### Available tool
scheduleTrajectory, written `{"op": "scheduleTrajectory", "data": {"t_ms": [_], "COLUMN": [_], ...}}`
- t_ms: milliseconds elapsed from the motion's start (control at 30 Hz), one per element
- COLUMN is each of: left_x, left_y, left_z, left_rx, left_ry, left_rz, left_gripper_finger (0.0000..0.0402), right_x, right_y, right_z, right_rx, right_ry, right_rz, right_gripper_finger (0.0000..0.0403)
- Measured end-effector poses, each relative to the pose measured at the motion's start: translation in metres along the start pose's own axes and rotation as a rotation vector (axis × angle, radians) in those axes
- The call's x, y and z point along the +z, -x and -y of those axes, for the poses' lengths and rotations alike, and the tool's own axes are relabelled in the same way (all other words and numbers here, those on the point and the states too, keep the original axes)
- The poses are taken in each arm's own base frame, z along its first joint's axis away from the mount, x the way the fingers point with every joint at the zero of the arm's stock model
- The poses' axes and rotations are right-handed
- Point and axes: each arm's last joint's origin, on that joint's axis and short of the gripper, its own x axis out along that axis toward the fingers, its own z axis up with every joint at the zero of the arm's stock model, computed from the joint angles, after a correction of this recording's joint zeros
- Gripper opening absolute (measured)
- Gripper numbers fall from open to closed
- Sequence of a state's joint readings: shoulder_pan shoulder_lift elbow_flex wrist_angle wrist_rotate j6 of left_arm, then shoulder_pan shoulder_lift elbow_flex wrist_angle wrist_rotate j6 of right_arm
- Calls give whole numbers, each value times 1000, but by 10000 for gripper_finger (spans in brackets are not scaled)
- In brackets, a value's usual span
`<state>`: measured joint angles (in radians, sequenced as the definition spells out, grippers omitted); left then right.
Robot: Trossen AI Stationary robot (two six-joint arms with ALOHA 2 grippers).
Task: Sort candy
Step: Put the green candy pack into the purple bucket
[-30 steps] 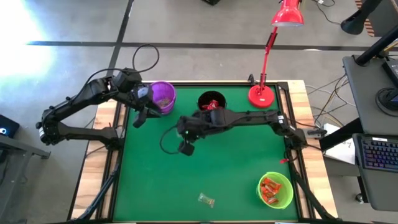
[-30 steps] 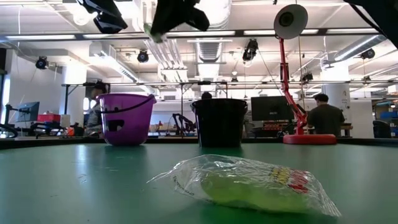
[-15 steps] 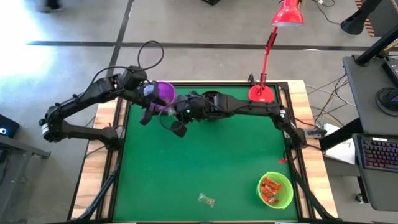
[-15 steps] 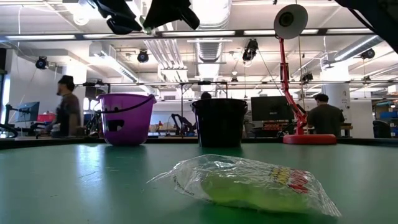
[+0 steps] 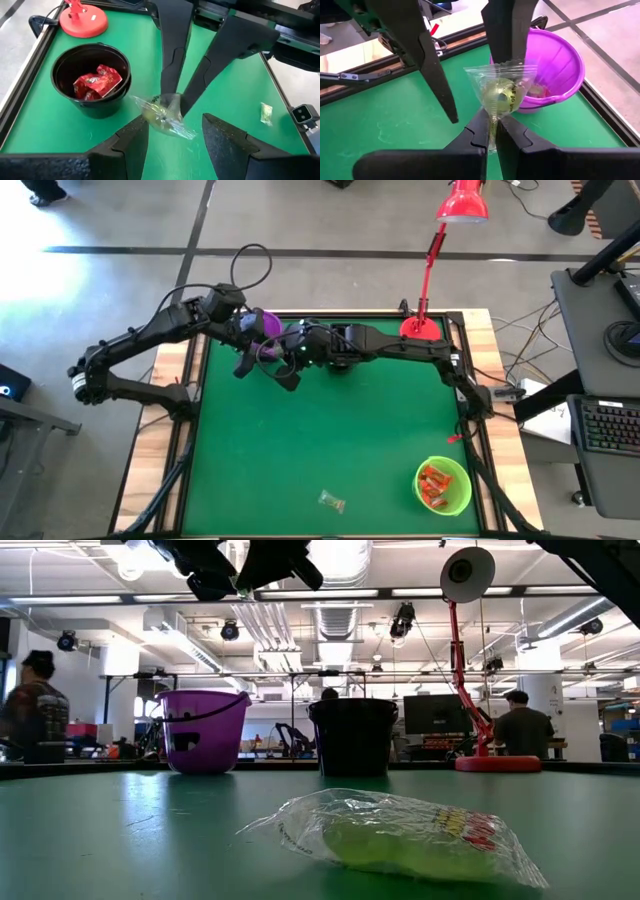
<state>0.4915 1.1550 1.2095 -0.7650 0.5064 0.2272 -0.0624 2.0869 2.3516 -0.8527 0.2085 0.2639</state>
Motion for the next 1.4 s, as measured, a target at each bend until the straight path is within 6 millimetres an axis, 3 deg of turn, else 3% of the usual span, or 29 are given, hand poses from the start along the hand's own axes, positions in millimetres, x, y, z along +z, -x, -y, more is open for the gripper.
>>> {"op": "scheduleTrajectory", "data": {"t_ms": [267,733,1033,1167,1400], "left_x": [4,3,3,3,3], "left_y": [-1,-9,-7,-7,-5], "left_z": [-2,-6,-7,-9,-9], "left_rx": [19,22,48,118,165], "left_ry": [-59,-84,-86,-87,-82], "left_rz": [31,6,5,-15,-39], "left_gripper_finger": [146,30,16,15,14], "right_x": [0,-2,1,2,2], "right_y": [0,-1,-3,-6,-7], "right_z": [0,1,11,19,24], "right_rx": [6,-7,-11,-26,-47], "right_ry": [6,34,28,22,31], "right_rz": [-4,-21,-18,-25,-26], "right_gripper_finger": [13,13,17,41,118]}}
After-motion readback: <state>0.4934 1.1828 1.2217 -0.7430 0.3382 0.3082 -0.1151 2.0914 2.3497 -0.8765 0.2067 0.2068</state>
